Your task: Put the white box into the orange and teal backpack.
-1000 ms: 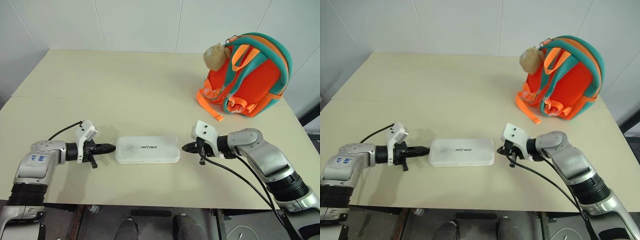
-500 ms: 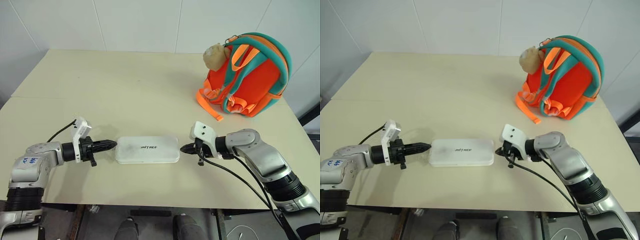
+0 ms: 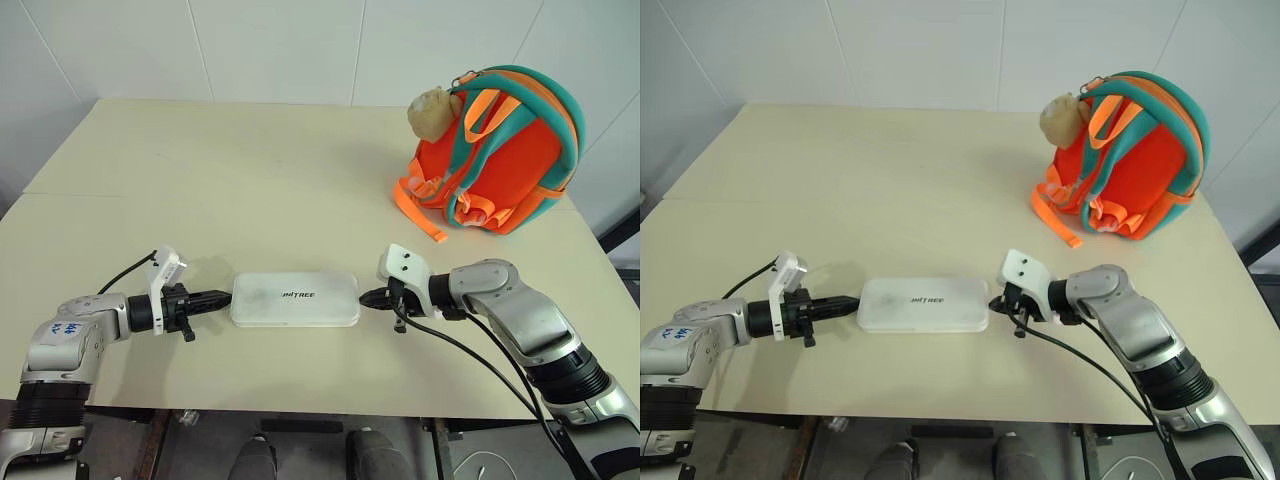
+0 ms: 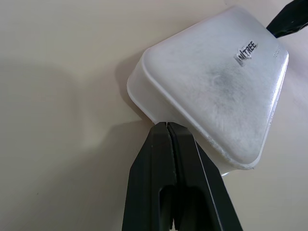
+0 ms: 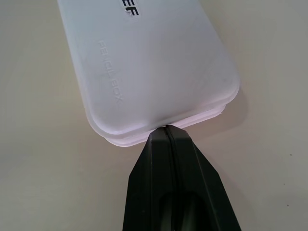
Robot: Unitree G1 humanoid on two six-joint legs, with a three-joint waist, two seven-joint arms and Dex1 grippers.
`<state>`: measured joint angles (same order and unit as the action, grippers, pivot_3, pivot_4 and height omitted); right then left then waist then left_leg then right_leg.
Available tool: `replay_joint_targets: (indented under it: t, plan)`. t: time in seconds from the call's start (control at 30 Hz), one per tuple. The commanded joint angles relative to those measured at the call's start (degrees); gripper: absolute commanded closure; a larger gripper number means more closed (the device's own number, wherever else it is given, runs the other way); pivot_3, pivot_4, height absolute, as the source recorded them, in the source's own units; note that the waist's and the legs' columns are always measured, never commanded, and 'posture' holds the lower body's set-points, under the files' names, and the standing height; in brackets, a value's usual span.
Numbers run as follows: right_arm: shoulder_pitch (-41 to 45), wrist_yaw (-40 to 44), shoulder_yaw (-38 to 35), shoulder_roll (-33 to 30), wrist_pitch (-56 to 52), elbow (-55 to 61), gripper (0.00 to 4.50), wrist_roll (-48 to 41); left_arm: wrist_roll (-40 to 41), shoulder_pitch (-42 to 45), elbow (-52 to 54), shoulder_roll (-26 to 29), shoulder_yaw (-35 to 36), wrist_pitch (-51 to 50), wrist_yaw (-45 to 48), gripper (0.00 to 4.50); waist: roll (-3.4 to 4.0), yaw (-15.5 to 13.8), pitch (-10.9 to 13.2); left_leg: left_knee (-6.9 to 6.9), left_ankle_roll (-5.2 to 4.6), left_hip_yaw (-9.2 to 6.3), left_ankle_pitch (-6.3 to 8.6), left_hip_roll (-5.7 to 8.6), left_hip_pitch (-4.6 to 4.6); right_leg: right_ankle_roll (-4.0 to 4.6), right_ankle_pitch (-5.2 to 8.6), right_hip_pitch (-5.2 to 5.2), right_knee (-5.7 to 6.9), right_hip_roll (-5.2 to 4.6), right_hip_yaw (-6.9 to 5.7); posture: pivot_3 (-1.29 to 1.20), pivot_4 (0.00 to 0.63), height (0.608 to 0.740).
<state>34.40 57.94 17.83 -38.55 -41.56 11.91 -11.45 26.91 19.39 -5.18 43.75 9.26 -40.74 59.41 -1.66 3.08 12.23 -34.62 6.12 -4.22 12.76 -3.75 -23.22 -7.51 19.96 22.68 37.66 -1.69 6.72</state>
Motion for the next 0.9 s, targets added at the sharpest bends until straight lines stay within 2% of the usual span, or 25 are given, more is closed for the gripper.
replay_joint_targets:
  t: [0.03,0.23,0.5,0.9]
  plan:
    - [0.2,0.4,0.4,0.5,0.3,1.8,4.49,-0.5,1.0,0.2,1.4,0.2,0.8,1.0,0.1,4.47,0.00,0.0,0.0,0.00,0.00,0.00,0.00,0.00,0.00,0.00,0.00,0.00,0.00,0.00,0.00,0.00,0.150,0.740]
    - [0.4,1.1,-0.5,1.3,-1.0,2.6,4.49,-2.5,1.9,0.2,3.0,-1.1,0.1,0.7,0.2,4.47,0.00,0.0,0.0,0.01,0.00,0.00,0.00,0.00,0.00,0.00,0.00,0.00,-0.01,0.00,0.00,0.00,0.150,0.740]
    - [-0.7,3.4,-3.2,-0.7,-4.2,6.0,4.49,-6.5,2.5,-1.2,6.4,-1.0,-1.0,-1.5,0.6,4.47,0.00,0.0,0.0,0.04,0.00,0.00,0.01,0.00,-0.01,0.00,0.00,-0.01,-0.06,0.00,0.01,0.00,0.150,0.740]
    - [-3.2,5.8,-5.5,-6.9,-5.0,7.0,4.49,-8.4,5.3,-5.8,17.0,-0.7,-1.4,-10.5,-2.0,4.47,0.00,0.0,0.0,0.05,-0.02,0.00,0.04,0.00,-0.01,0.00,0.00,-0.01,-0.13,0.00,0.03,0.00,0.150,0.740]
